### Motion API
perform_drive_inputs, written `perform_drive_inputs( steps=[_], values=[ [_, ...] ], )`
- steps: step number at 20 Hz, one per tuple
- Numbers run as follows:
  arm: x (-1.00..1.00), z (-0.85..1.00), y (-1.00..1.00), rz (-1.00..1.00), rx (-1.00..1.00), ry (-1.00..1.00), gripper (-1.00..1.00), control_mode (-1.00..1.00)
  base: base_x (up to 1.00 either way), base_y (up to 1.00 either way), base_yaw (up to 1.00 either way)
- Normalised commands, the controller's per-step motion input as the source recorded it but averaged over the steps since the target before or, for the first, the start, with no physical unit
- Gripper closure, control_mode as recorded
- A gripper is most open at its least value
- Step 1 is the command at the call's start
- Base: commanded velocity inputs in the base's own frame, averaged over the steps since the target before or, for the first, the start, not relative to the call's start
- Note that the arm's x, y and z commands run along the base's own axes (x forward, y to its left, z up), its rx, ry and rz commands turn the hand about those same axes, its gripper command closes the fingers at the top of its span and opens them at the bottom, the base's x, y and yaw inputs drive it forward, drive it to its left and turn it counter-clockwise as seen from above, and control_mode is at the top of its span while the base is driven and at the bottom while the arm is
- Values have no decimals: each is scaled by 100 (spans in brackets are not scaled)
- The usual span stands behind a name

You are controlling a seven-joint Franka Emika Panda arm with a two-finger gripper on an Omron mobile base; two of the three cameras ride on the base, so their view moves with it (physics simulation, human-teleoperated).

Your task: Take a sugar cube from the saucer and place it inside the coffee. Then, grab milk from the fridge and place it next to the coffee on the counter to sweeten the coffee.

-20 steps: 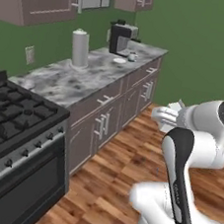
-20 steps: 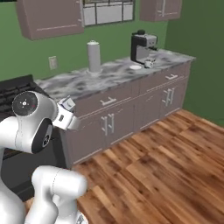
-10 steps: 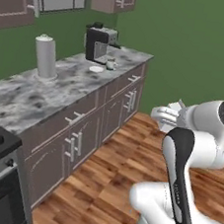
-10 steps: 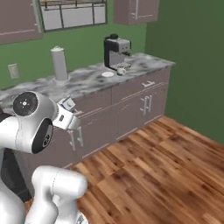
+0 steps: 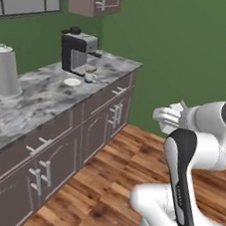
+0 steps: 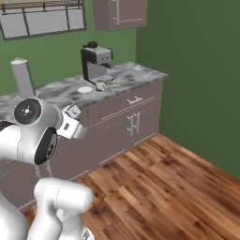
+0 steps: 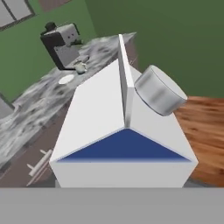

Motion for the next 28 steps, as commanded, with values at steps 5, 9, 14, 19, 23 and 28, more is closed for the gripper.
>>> perform_drive_inputs(
  steps=[5,9,14,19,23,28],
  values=[
    [0,0,0,0,0,0,100,100,100,-26,4],
    [0,0,0,0,0,0,100,100,100,-26,17],
    [0,0,0,0,0,0,100,100,100,-28,25],
    [0,0,0,0,0,0,100,100,97,-25,39],
    [0,0,0,0,0,0,100,100,64,-8,62],
    [0,0,0,0,0,0,100,100,52,-5,65]
  ],
)
